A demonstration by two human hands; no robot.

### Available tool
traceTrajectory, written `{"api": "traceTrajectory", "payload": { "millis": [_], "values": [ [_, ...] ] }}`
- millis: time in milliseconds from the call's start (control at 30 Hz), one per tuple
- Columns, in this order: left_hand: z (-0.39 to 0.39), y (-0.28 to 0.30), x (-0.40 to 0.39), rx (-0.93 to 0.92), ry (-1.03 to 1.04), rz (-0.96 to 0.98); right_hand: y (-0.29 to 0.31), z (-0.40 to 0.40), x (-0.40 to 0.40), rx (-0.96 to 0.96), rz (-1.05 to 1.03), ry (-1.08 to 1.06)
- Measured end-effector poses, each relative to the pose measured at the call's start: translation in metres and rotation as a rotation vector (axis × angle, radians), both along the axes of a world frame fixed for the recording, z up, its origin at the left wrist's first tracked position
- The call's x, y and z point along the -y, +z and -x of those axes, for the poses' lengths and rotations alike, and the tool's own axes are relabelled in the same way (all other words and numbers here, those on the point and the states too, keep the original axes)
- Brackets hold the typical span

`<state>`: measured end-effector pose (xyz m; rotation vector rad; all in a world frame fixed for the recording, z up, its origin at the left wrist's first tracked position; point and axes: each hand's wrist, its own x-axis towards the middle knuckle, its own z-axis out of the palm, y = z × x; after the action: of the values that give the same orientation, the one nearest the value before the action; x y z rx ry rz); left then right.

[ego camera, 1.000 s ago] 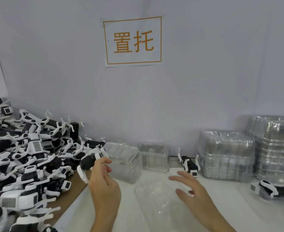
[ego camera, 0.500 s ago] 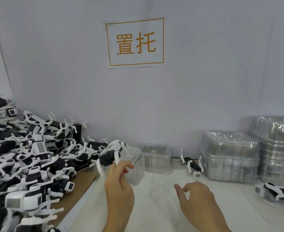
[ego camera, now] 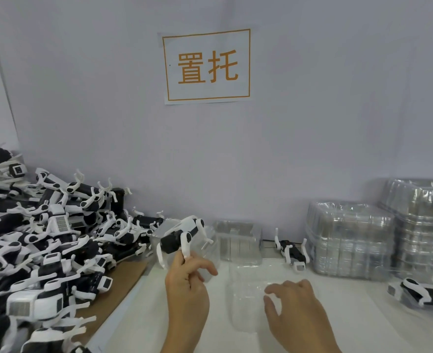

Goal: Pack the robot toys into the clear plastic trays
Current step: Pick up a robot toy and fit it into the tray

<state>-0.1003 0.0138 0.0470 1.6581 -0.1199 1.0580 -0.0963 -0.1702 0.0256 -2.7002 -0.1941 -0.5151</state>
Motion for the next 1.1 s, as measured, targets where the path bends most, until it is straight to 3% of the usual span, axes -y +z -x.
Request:
{"api": "traceTrajectory", "payload": {
  "millis": [133, 233, 333, 433, 533, 633, 800, 867, 967, 1100],
  "values": [
    [0.001, 0.000, 0.003, 0.066, 0.008, -0.113, -0.004, 0.004, -0.012, 0.084, -0.163, 0.135],
    [0.000, -0.002, 0.008, 0.082, 0.022, -0.221, 0.002, 0.004, -0.015, 0.197, -0.505, 0.192],
    [0.002, -0.003, 0.018, 0.107, 0.032, -0.438, 0.013, 0.002, -0.014, 0.021, -0.947, 0.307],
    [0.003, -0.010, 0.030, 0.037, -0.096, -0.817, 0.021, 0.004, -0.017, -0.225, -1.321, 0.489],
    [0.002, -0.013, 0.040, -0.029, -0.155, -1.062, 0.025, 0.003, -0.018, -0.240, -1.472, 0.493],
    [0.003, -0.013, 0.046, 0.055, -0.091, -1.127, 0.022, -0.002, -0.014, -0.176, -1.510, 0.375],
    [0.008, -0.019, 0.048, 0.048, -0.148, -0.813, 0.029, -0.007, 0.004, -0.131, -1.851, 0.398],
    [0.008, -0.016, 0.048, 0.052, -0.134, -0.546, 0.032, -0.008, 0.016, -0.153, -2.013, 0.426],
    [0.006, -0.006, 0.042, -0.012, -0.093, -0.112, 0.033, -0.008, 0.027, -0.266, -2.044, 0.458],
    [0.006, 0.003, 0.027, -0.194, -0.410, 0.519, 0.034, -0.003, 0.021, -0.512, -2.003, 0.494]
  ]
}}
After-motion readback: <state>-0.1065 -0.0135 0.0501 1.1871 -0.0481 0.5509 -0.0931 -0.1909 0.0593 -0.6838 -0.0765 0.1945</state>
